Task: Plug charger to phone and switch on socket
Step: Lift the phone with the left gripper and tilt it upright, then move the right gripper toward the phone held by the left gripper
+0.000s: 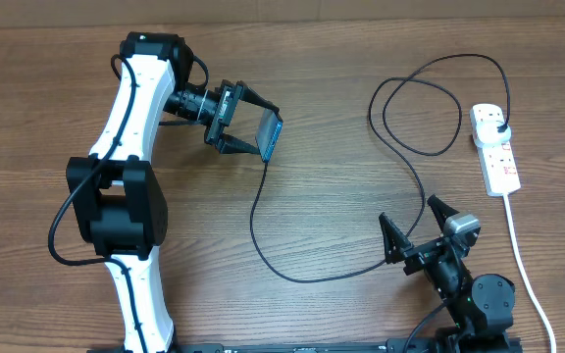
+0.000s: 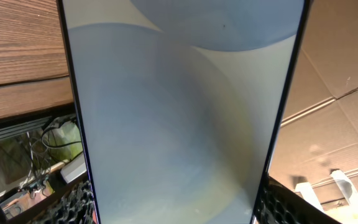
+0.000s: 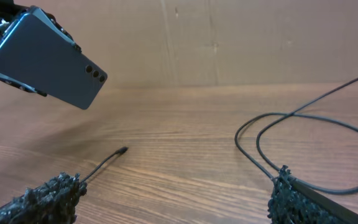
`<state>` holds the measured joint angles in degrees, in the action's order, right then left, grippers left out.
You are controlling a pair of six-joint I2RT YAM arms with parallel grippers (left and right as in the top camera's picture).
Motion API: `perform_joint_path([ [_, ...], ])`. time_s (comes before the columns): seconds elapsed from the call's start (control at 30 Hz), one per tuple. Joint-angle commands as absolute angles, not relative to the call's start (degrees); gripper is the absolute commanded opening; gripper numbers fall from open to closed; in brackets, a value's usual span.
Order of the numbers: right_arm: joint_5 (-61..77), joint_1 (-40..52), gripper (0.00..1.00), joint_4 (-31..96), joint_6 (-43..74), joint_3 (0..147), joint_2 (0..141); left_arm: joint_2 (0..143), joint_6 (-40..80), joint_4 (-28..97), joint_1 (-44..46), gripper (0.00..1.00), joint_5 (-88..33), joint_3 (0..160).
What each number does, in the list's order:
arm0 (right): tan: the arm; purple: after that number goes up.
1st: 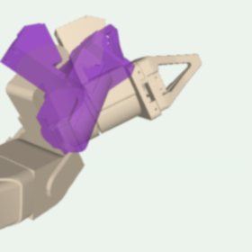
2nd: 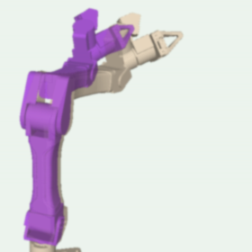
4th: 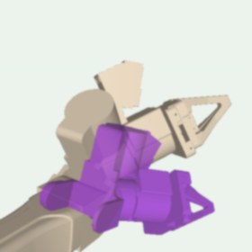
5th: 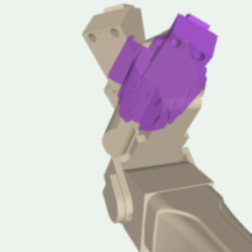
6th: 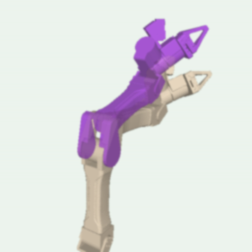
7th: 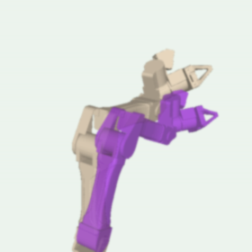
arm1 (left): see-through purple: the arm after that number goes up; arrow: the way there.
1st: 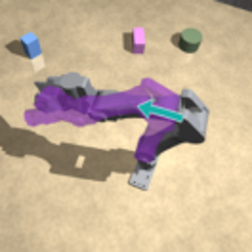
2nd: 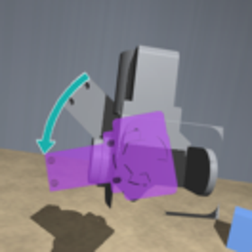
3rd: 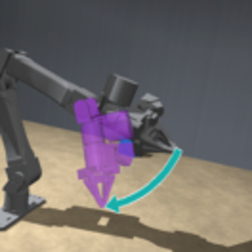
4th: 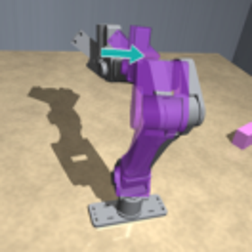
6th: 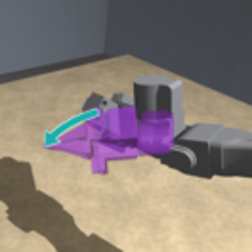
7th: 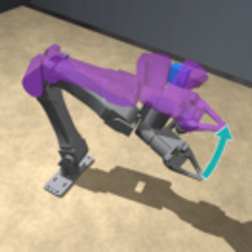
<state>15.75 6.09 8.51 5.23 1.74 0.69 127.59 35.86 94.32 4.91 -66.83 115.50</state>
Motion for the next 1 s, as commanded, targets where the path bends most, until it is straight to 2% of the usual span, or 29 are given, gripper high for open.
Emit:
perform_joint_path([
  [0.0,16.32,6.37,1.00,11.60,5.96,6.68,0.51,127.48,34.70,94.48,5.28,0.57,-68.31,116.86],
  [0.23,16.38,6.37,1.00,14.28,5.98,11.92,3.57,127.48,34.70,93.95,5.26,0.60,-63.64,116.86],
  [0.5,16.36,6.37,1.00,18.22,5.96,18.61,11.57,127.48,34.74,89.36,5.21,0.58,-53.41,116.86],
  [0.7,16.84,6.37,1.00,21.06,5.98,24.93,20.40,127.48,34.74,85.25,5.21,0.58,-33.41,116.86],
  [0.73,16.84,6.37,1.00,23.14,5.96,28.01,23.90,127.48,34.98,84.77,5.21,0.57,-24.53,116.86],
  [0.77,16.88,6.37,1.00,24.38,5.98,29.45,25.39,127.48,34.98,84.73,5.21,0.57,-21.34,116.86],
  [0.97,20.99,6.37,1.00,30.57,5.96,37.63,34.02,127.48,36.99,84.68,5.21,0.57,-11.18,116.86],
])
